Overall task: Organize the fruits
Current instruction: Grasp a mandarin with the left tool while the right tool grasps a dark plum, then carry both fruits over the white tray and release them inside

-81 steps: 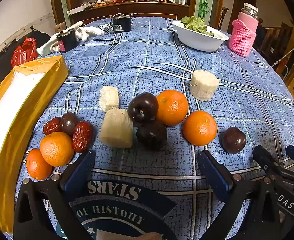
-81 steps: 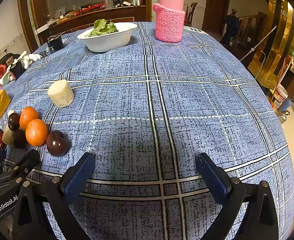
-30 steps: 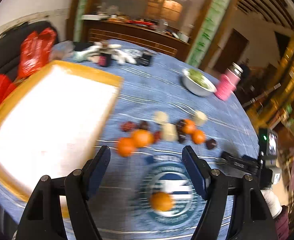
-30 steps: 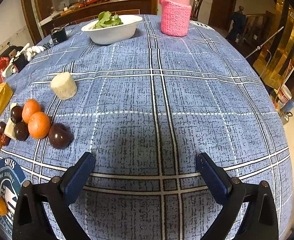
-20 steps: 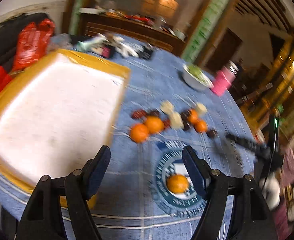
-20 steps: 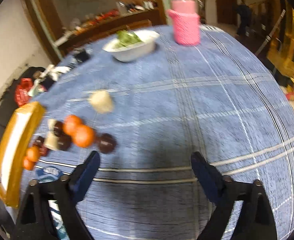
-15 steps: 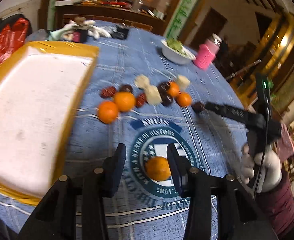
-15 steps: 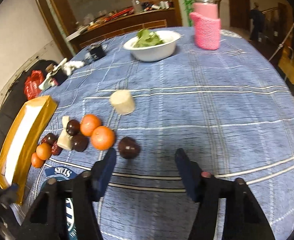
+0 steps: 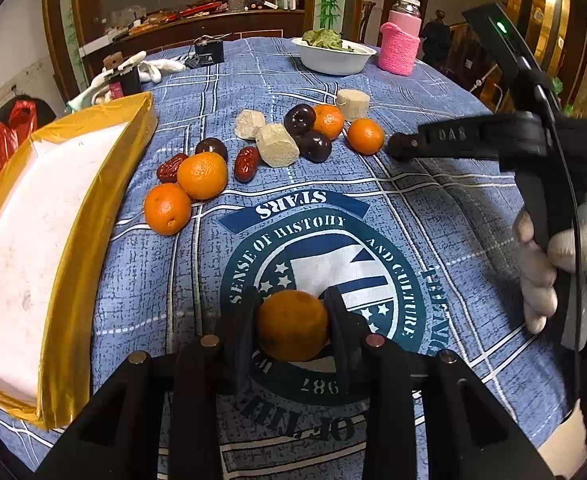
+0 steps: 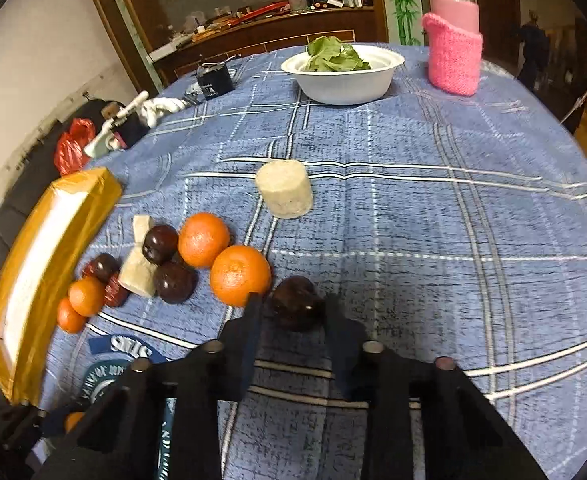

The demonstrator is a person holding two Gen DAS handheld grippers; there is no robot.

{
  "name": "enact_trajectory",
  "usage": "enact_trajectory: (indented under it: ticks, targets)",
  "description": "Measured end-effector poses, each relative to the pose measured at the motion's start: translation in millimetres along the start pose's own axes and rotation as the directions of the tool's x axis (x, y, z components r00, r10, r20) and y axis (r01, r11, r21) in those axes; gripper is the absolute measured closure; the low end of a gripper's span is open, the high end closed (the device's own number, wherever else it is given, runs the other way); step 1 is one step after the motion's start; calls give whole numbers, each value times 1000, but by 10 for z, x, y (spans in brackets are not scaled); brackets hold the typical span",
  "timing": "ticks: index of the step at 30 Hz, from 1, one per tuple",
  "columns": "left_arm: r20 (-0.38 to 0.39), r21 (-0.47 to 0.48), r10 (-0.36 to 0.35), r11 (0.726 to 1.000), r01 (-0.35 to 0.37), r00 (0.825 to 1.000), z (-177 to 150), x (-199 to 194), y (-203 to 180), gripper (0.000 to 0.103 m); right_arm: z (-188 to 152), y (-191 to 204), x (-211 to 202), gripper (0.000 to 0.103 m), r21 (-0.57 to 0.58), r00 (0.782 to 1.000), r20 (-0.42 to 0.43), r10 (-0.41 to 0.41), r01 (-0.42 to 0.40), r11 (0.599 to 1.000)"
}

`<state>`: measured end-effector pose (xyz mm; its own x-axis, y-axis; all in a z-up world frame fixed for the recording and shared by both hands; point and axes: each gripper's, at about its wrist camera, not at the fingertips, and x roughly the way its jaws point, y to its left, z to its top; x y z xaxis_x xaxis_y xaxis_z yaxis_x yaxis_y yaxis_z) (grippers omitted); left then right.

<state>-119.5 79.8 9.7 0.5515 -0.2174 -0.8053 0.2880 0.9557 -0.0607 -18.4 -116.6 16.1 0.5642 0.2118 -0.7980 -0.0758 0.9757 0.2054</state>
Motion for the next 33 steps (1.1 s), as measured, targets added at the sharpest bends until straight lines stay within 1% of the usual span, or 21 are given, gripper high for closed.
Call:
enact_trajectory:
  ticks: [1, 3, 5, 6, 9, 11, 13, 15, 17, 20, 23, 24, 25, 26, 29, 31, 33]
  targets:
    - [2, -18, -14, 1000, 15, 1000, -5, -27, 44, 71, -15, 10, -20, 77, -4, 1000, 2, -2, 2, 1000]
    - [20, -63, -43, 997, 44, 999, 17, -103, 154, 71, -48, -4, -75, 77, 15, 1000, 0, 30, -30, 999]
    - [60, -103, -61, 992, 67, 996, 56, -236, 269, 71, -77, 13, -172, 77, 24, 998, 15, 56, -57, 998]
    - [82, -117, -56, 991, 65, 995, 81, -311, 326, 71, -82, 31, -212, 76, 25, 997, 21, 71, -72, 997]
    - [150, -169, -24, 984, 50, 988, 154, -566, 550, 71, -96, 140, -349, 76, 31, 987, 33, 158, -159, 987]
    - [181, -212, 14, 977, 25, 983, 210, -697, 749, 71, -103, 282, -435, 76, 22, 976, 31, 215, -216, 976]
    - [201, -263, 61, 965, -6, 978, 224, -802, 983, 71, -105, 477, -489, 76, -3, 967, 22, 256, -256, 967]
    - [201, -318, 108, 947, -39, 974, 213, -850, 1217, 71, -123, 725, -528, 76, -37, 953, 6, 304, -304, 952]
    - [185, -383, 143, 922, -62, 972, 166, -856, 1498, 71, -132, 1042, -553, 76, -82, 936, -16, 351, -351, 933]
    - [144, -463, 204, 879, -116, 968, 32, -852, 1850, 71, -144, 1540, -571, 75, -143, 903, -55, 427, -430, 891]
    - [113, -516, 215, 847, -128, 970, -66, -830, 2098, 71, -175, 1932, -515, 75, -179, 871, -101, 481, -492, 852]
    - [105, -526, 214, 841, -128, 971, -90, -816, 2148, 71, -177, 2075, -469, 75, -184, 857, -124, 499, -514, 837]
    - [98, -534, 211, 836, -127, 973, -109, -795, 2189, 71, -191, 2178, -416, 75, -188, 851, -141, 506, -525, 830]
    - [94, -544, 204, 831, -121, 975, -129, -779, 2229, 71, -207, 2299, -363, 75, -198, 848, -157, 506, -529, 825]
    - [90, -560, 188, 821, -106, 978, -168, -765, 2313, 67, -274, 2541, -210, 74, -232, 858, -187, 478, -511, 828]
    - [99, -570, 191, 815, -102, 977, -185, -798, 2362, 54, -337, 2606, -148, 74, -226, 852, -210, 479, -519, 824]
    - [108, -578, 200, 810, -102, 974, -203, -842, 2394, 51, -376, 2706, -99, 74, -236, 855, -219, 470, -514, 825]
